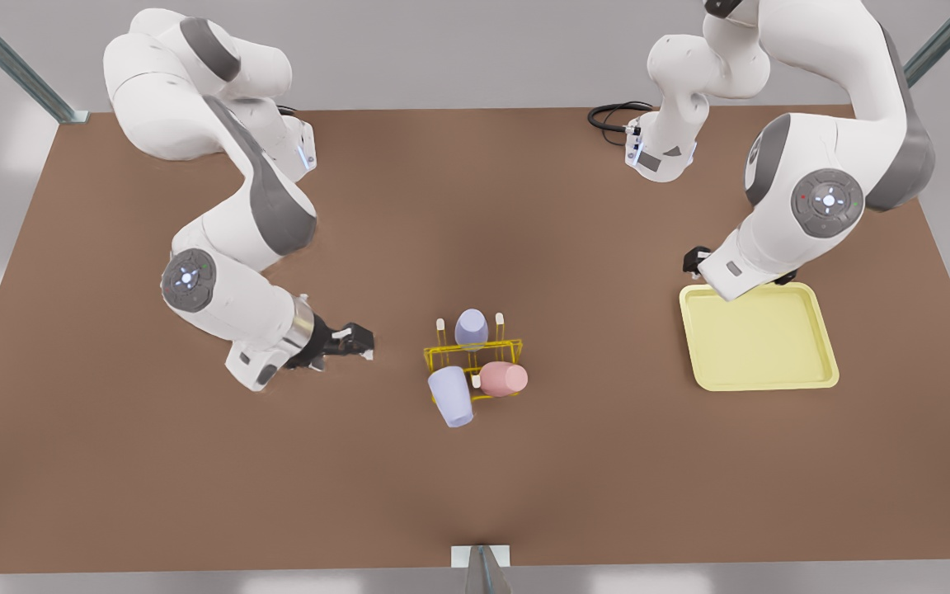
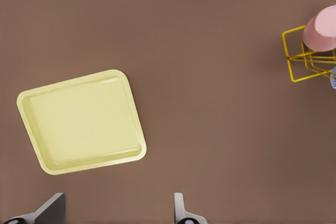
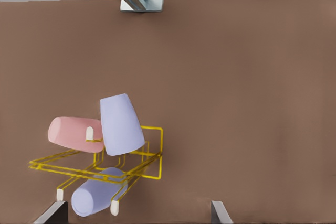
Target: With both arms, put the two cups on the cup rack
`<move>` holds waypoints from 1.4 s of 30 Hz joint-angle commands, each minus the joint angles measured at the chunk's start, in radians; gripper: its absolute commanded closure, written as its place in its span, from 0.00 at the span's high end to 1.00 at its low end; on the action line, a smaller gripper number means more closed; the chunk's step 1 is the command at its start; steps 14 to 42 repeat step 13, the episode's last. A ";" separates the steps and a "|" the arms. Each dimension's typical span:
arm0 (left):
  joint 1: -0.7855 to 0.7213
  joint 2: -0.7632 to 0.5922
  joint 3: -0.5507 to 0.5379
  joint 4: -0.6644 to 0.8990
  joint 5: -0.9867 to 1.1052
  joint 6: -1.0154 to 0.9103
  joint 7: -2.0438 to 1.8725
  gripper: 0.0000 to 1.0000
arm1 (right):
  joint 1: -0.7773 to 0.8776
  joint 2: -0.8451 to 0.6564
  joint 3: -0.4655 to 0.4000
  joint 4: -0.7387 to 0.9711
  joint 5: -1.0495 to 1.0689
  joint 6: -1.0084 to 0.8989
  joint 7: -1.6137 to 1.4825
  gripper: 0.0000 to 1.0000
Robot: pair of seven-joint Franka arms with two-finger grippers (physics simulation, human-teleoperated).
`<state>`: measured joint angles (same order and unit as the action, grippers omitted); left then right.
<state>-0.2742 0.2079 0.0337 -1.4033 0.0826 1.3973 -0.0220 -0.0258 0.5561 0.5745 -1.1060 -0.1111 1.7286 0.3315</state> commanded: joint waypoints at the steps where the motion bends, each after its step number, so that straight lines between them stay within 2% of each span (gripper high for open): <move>1: 0.000 0.001 0.000 0.003 0.002 0.002 0.013 1.00 | -0.025 -0.056 0.002 0.002 -0.211 -0.268 0.006 1.00; 4: 0.000 0.005 0.000 0.024 -0.001 0.005 0.014 1.00 | -0.054 -0.142 -0.002 0.008 -0.208 -0.391 -0.031 1.00; 5: 0.000 0.005 0.000 0.024 -0.001 0.003 0.014 1.00 | -0.051 -0.215 -0.039 -0.021 -0.179 -0.399 -0.084 1.00; 7: 0.003 0.005 0.002 0.026 -0.007 0.000 0.013 1.00 | 0.037 -0.354 -0.344 -0.149 -0.012 -0.389 -0.288 1.00; 9: 0.001 0.005 0.002 0.024 -0.009 -0.008 0.014 1.00 | 0.037 -0.449 -0.372 -0.259 -0.010 -0.382 -0.302 1.00; 42: 0.006 0.022 0.002 0.023 -0.009 -0.020 0.013 1.00 | 0.037 -0.472 -0.390 -0.288 -0.010 -0.380 -0.304 1.00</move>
